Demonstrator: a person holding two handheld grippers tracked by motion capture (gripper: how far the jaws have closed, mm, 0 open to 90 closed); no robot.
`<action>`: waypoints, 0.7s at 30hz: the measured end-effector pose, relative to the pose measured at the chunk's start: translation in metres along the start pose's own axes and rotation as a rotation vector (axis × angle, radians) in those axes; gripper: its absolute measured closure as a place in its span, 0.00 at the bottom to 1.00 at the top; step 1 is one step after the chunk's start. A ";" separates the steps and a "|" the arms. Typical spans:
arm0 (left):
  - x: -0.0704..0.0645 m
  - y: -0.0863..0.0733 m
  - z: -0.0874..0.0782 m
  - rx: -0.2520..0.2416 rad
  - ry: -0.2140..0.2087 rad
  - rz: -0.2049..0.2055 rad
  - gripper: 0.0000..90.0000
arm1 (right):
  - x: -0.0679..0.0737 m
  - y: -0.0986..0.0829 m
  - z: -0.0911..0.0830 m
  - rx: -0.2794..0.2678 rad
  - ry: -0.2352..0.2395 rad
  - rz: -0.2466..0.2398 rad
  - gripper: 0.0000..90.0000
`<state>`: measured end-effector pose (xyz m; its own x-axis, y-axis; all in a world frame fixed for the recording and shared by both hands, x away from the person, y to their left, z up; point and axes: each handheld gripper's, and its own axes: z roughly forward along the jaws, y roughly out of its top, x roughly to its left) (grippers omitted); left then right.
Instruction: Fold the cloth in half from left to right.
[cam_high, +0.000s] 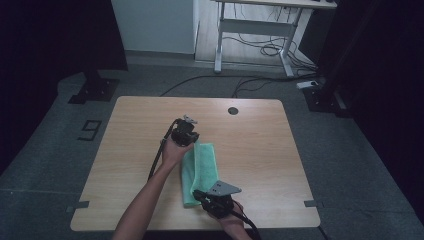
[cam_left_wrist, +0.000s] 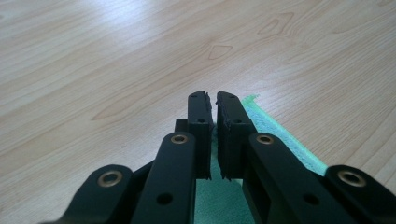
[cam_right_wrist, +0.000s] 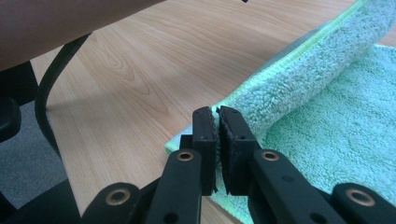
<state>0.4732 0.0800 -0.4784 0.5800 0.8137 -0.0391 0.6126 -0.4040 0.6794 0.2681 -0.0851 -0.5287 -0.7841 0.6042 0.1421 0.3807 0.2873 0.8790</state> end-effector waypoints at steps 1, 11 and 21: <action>0.000 0.000 0.002 0.003 0.000 0.001 0.94 | 0.000 0.000 -0.001 -0.002 0.000 0.002 0.95; -0.003 0.000 0.014 0.020 0.001 0.000 0.94 | -0.007 -0.004 -0.005 0.010 -0.008 0.024 0.94; -0.002 0.000 0.022 0.026 0.007 -0.012 0.94 | -0.015 -0.009 -0.010 0.018 -0.026 0.048 0.94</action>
<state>0.4833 0.0695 -0.4945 0.5688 0.8214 -0.0413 0.6330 -0.4051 0.6597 0.2713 -0.1042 -0.5346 -0.7517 0.6367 0.1718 0.4264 0.2705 0.8631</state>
